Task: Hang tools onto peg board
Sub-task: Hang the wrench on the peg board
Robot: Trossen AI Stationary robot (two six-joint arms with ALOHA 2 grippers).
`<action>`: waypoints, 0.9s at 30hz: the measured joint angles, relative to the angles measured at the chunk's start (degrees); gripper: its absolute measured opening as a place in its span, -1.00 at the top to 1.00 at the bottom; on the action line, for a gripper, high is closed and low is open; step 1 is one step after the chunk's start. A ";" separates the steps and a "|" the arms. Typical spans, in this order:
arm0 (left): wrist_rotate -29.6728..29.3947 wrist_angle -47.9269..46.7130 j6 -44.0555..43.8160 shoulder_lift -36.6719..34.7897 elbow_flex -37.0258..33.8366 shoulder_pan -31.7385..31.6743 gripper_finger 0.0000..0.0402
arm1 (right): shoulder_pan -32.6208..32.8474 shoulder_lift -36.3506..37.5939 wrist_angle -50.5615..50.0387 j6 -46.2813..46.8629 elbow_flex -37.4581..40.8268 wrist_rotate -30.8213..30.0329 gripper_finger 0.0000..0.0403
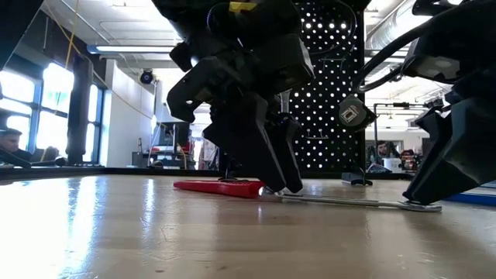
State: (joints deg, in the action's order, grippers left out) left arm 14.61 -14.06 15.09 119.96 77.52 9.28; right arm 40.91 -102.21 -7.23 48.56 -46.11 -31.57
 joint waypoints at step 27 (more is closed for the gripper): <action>-3.97 -4.61 2.50 2.64 0.35 0.76 0.81 | -0.13 -0.33 -0.18 0.29 0.04 -0.41 0.77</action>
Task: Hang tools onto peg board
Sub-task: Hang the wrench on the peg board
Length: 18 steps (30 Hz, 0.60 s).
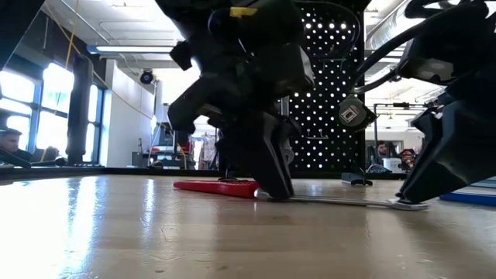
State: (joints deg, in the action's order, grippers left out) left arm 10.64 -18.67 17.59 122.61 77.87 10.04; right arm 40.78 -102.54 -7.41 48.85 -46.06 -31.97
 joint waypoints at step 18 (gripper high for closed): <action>-2.18 -0.52 0.38 -1.62 -0.24 0.28 0.92 | 0.02 0.00 -0.95 0.24 0.07 -1.02 0.77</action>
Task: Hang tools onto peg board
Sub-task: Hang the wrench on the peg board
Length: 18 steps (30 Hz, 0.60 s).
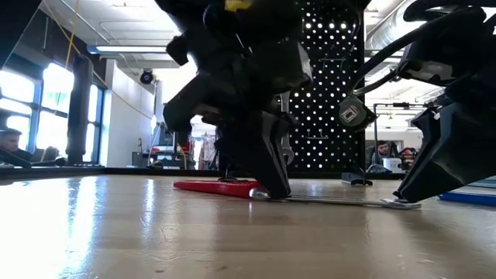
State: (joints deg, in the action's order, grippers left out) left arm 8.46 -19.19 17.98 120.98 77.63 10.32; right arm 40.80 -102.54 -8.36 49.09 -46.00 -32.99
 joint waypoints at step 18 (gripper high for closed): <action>9.25 -4.14 -4.91 -1.67 -0.24 -1.80 0.31 | 0.47 0.08 4.74 -2.27 0.09 -0.93 0.77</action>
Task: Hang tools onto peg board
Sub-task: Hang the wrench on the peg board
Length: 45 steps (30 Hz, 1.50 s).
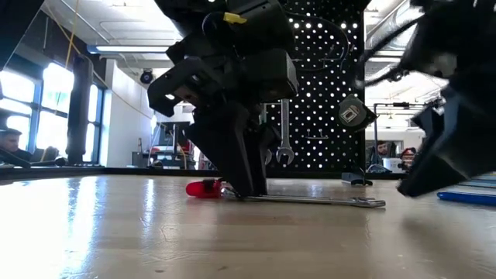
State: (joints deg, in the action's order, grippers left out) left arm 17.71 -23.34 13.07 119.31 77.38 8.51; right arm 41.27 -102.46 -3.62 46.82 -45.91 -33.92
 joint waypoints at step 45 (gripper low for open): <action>-9.27 0.23 -0.49 -4.44 -5.10 2.60 0.79 | -0.74 0.12 3.05 -4.16 -0.09 -3.09 0.77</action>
State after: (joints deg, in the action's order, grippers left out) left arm 8.45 -23.11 12.58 114.87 72.28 11.11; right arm 40.53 -102.35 -0.57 42.66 -46.00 -37.01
